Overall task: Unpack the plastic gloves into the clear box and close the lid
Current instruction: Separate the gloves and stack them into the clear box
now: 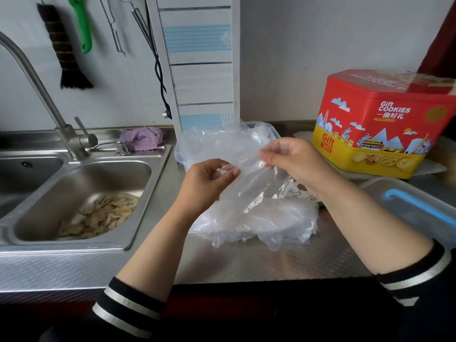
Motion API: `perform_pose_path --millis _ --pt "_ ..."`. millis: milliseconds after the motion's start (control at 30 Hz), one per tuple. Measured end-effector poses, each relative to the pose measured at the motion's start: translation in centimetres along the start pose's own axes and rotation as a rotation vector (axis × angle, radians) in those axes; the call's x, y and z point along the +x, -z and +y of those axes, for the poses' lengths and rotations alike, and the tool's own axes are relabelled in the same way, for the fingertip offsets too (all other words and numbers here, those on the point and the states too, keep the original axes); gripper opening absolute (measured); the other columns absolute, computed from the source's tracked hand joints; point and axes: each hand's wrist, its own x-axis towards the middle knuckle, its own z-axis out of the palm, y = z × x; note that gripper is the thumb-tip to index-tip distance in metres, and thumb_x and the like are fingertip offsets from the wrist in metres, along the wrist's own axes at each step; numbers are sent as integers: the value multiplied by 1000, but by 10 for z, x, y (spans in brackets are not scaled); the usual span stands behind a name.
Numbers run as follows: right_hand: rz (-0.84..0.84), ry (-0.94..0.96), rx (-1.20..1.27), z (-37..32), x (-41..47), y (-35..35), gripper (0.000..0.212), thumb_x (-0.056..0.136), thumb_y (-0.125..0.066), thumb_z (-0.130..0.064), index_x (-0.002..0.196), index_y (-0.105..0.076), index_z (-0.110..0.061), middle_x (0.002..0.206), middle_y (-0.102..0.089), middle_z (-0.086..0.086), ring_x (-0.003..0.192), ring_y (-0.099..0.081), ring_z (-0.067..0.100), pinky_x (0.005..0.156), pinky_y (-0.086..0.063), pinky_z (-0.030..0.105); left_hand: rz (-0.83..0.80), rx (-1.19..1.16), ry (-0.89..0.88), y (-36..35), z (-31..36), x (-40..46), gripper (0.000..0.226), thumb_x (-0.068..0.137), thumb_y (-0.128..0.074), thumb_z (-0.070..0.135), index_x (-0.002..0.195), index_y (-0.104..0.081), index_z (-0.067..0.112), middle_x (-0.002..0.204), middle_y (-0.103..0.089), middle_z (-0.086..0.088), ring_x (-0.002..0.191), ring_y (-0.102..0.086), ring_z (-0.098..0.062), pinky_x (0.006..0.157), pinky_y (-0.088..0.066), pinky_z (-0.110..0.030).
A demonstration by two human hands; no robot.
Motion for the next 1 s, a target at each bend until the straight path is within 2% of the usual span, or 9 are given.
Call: perform_pose_path --millis 100,267,400,567,701,801,867,934,1001 --pt "46 43 8 -5 4 -4 7 85 -71 -32 86 -70 -25 77 -73 -3 68 -66 12 72 -52 39 0 -49 9 0 -3 -3 13 88 -70 25 78 -68 18 49 -42 11 44 -40 -9 44 -40 -20" --pt "90 129 -13 -24 19 -3 10 91 -65 -15 84 -65 -24 77 -68 -4 46 -50 4 44 -43 19 65 -170 58 1 -18 -8 16 89 -67 23 76 -65 13 48 -41 14 41 -37 -8 40 -34 -17" --pt "111 144 14 -41 45 -3 12 90 -65 -13 83 -65 -23 76 -67 -3 52 -48 8 37 -37 18 120 -208 97 2 -38 -12 14 88 -69 23 79 -67 12 49 -38 6 41 -34 -10 41 -35 -19" --pt "136 126 190 -58 84 -12 10 91 -64 -9 83 -64 -16 77 -66 1 47 -53 -2 40 -37 17 130 -220 114 6 -49 -10 14 89 -68 24 77 -66 18 48 -39 4 40 -33 -10 43 -35 -18" --pt "246 19 303 -52 110 -16 8 91 -64 -13 97 -65 -8 78 -70 0 45 -50 6 50 -38 23 101 -176 93 4 -53 -10 15 90 -68 26 75 -64 22 47 -36 2 42 -34 -12 44 -37 -19" --pt "299 -90 224 -38 122 -22 20 91 -65 -15 109 -62 -9 95 -71 6 46 -50 11 45 -36 21 81 -110 75 2 -58 -10 16 89 -67 33 74 -64 28 47 -36 3 43 -35 -13 50 -38 -27" --pt "271 -151 56 -27 126 -31 38 92 -63 -15 127 -50 -10 116 -63 8 45 -52 3 40 -40 18 79 -82 62 2 -62 -10 15 89 -66 36 76 -63 30 46 -37 6 44 -36 -13 53 -40 -32" --pt "229 -184 -186 -17 125 -35 53 91 -64 -20 138 -39 -14 125 -53 7 67 -61 7 54 -52 24 86 -55 44 2 -64 -10 13 89 -66 36 77 -63 32 47 -37 9 47 -36 -13 54 -41 -35" --pt "153 -178 -457 -7 125 -35 63 89 -64 -28 143 -32 -20 132 -51 8 99 -61 25 80 -53 37 101 -18 18 1 -63 -11 13 89 -65 35 77 -64 33 48 -38 11 49 -36 -10 55 -38 -32"
